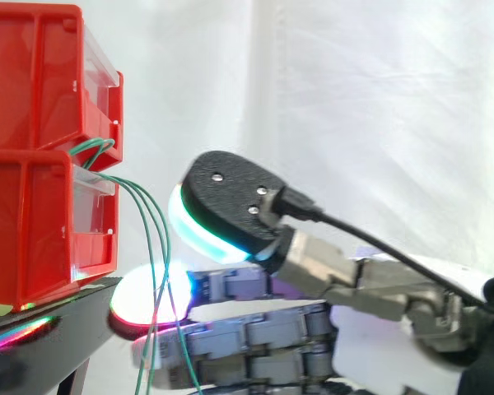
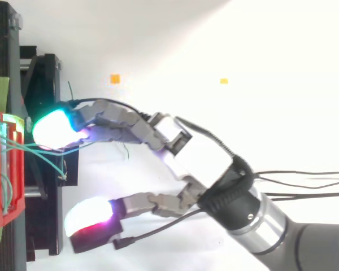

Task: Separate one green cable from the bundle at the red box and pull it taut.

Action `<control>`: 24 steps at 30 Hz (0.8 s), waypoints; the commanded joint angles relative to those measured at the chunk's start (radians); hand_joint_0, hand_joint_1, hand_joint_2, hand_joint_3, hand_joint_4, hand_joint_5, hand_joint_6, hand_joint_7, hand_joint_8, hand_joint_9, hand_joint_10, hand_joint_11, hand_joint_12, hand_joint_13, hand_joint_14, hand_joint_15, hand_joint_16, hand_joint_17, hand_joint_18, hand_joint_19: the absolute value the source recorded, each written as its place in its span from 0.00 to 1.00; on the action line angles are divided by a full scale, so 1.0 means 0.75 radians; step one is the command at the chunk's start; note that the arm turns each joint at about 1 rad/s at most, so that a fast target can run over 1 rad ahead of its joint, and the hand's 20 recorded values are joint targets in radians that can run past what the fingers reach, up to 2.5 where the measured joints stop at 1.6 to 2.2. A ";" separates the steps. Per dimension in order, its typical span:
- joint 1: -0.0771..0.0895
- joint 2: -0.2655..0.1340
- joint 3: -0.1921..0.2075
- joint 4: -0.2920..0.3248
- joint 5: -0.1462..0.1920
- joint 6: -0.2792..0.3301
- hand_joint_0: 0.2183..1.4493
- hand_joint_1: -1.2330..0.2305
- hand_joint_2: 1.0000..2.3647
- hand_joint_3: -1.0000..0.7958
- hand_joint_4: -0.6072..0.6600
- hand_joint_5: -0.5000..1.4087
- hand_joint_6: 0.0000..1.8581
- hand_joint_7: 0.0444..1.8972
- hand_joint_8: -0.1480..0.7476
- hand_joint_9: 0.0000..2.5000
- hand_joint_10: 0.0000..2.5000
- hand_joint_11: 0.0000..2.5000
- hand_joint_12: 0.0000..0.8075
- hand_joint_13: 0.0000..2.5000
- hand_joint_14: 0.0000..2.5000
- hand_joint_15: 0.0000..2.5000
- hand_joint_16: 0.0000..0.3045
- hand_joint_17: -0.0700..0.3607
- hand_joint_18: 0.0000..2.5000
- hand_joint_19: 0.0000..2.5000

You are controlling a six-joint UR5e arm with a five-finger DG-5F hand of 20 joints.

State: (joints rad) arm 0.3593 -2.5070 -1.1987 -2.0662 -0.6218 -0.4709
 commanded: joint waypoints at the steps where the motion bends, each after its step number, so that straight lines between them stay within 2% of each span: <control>1: -0.001 -0.036 0.066 -0.055 -0.009 0.014 0.12 0.29 0.00 0.28 0.79 0.18 0.27 0.44 0.60 0.21 0.00 0.12 0.51 0.14 0.01 0.15 0.26 0.58 0.18 0.23; 5: -0.003 -0.036 0.058 -0.078 -0.007 0.059 0.12 0.29 0.00 0.28 0.79 0.18 0.27 0.44 0.59 0.21 0.00 0.12 0.51 0.14 0.00 0.15 0.26 0.58 0.18 0.24; 9: 0.008 -0.034 0.058 -0.074 -0.001 0.065 0.12 0.29 0.00 0.28 0.79 0.18 0.27 0.45 0.59 0.22 0.00 0.13 0.51 0.15 0.00 0.15 0.26 0.58 0.18 0.24; 14: 0.028 -0.034 0.058 -0.066 0.074 0.070 0.12 0.29 0.00 0.28 0.82 0.18 0.27 0.49 0.59 0.22 0.00 0.13 0.51 0.15 0.00 0.15 0.26 0.58 0.18 0.24; 17: 0.047 -0.034 0.058 -0.066 0.089 0.070 0.12 0.29 0.00 0.28 0.84 0.19 0.27 0.53 0.59 0.22 0.00 0.14 0.50 0.15 0.01 0.15 0.26 0.58 0.18 0.24; 21: 0.059 -0.034 0.060 -0.063 0.101 0.086 0.12 0.29 0.00 0.28 0.85 0.21 0.27 0.57 0.60 0.24 0.00 0.14 0.50 0.16 0.00 0.15 0.26 0.57 0.18 0.24; 24: 0.075 -0.034 0.060 -0.072 0.140 0.102 0.12 0.29 0.00 0.28 0.84 0.21 0.27 0.59 0.59 0.26 0.00 0.15 0.50 0.16 0.00 0.15 0.26 0.57 0.18 0.24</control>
State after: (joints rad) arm 0.4037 -2.5327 -1.1540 -2.1154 -0.5423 -0.4067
